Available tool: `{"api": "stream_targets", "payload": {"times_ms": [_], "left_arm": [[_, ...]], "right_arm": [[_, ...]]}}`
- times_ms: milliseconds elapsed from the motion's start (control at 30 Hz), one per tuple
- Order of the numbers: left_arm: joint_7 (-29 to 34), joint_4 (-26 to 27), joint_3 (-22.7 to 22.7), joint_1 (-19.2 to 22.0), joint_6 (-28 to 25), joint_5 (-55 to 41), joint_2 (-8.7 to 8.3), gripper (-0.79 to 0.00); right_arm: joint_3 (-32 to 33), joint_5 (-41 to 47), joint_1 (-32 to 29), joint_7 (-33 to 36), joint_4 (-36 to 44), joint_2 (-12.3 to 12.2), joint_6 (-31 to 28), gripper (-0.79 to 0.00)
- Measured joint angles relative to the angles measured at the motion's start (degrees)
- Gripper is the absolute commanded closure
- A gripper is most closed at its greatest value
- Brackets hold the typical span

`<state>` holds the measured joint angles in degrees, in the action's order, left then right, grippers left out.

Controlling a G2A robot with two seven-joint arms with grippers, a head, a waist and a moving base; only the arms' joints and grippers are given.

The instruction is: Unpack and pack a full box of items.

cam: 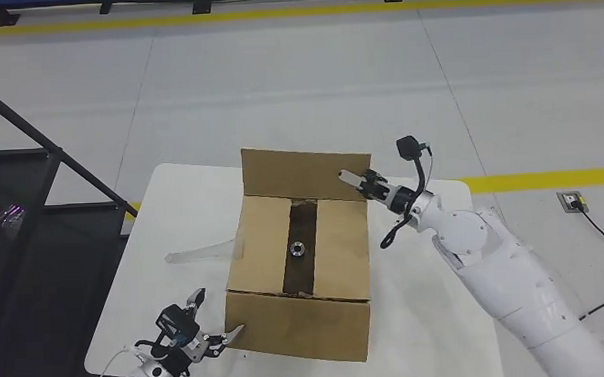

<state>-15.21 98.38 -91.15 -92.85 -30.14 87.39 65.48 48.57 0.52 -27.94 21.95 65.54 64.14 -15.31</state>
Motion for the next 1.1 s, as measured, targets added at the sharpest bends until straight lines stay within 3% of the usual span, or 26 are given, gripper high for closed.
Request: {"api": "stream_targets", "payload": {"times_ms": [500, 633, 733, 833, 1000, 1100], "left_arm": [[0.00, 0.00, 0.00, 0.00, 0.00, 0.00, 0.00, -0.785], [-0.50, 0.08, 0.03, -0.02, 0.28, -0.65, 0.02, -0.785], [-4.96, 0.22, -0.87, -0.80, 1.38, -3.49, 0.09, -0.785], [-9.91, 1.02, -2.34, -2.51, 2.45, -4.72, 0.06, -0.785], [-16.12, 0.17, -4.88, -3.82, 2.63, -8.10, -0.01, -0.785], [-18.22, -1.43, -6.06, -3.50, 2.00, -10.12, -0.06, -0.785]], "right_arm": [[-7.19, -5.29, 7.01, -6.95, -14.29, 6.34, 1.91, -0.785], [-6.69, -3.20, 6.89, -6.57, -14.84, 7.23, -2.86, -0.785], [-4.82, 0.81, 5.06, -2.17, -11.76, 6.81, -9.18, -0.785], [-2.75, 4.57, 2.80, 5.85, -6.28, 5.76, -11.25, -0.785], [-2.04, 5.12, -1.17, 18.85, 4.33, 4.42, -5.80, -0.785], [-3.02, 3.62, -2.34, 20.85, 7.37, 4.51, -1.52, -0.785]]}}
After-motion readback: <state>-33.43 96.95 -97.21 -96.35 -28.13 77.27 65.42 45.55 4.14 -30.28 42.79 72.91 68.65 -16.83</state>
